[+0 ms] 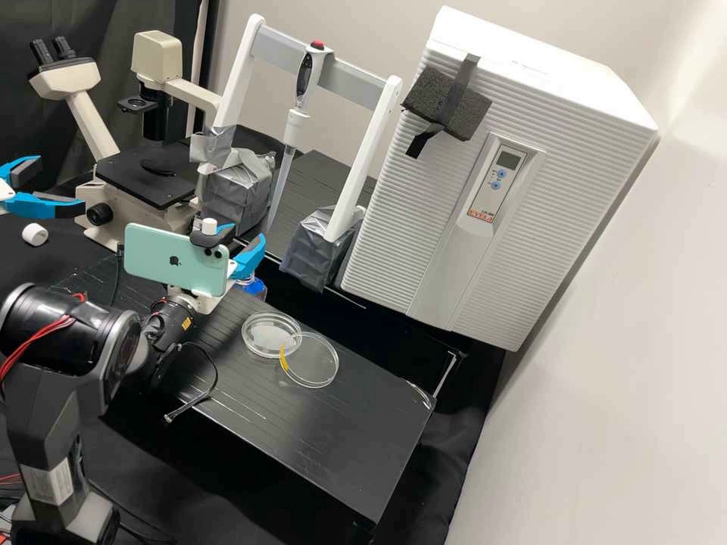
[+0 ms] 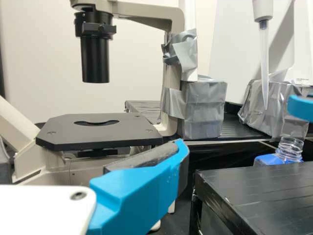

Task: Close the bottle

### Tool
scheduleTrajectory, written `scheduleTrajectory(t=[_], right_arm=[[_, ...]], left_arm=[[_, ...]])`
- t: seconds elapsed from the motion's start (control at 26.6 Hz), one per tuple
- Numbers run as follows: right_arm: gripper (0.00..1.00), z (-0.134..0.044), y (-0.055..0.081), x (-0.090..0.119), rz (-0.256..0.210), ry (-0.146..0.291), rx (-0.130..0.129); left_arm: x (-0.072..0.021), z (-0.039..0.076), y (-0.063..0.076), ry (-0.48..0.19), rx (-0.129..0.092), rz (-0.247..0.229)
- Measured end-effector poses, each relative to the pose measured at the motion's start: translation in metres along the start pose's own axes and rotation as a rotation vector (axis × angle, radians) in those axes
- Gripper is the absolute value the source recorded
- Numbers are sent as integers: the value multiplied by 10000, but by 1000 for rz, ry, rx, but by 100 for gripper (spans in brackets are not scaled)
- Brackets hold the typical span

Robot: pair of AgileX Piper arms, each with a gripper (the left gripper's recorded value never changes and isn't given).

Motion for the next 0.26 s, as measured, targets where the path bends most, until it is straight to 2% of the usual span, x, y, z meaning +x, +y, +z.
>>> scheduleTrajectory(t=[0.11, 0.26], right_arm=[[100, -35, 33, -46, 17, 17, -4], [100, -32, 74, -119, 17, 31, 33]], left_arm=[[0, 0, 0, 0, 0, 0], [0, 0, 0, 0, 0, 0]])
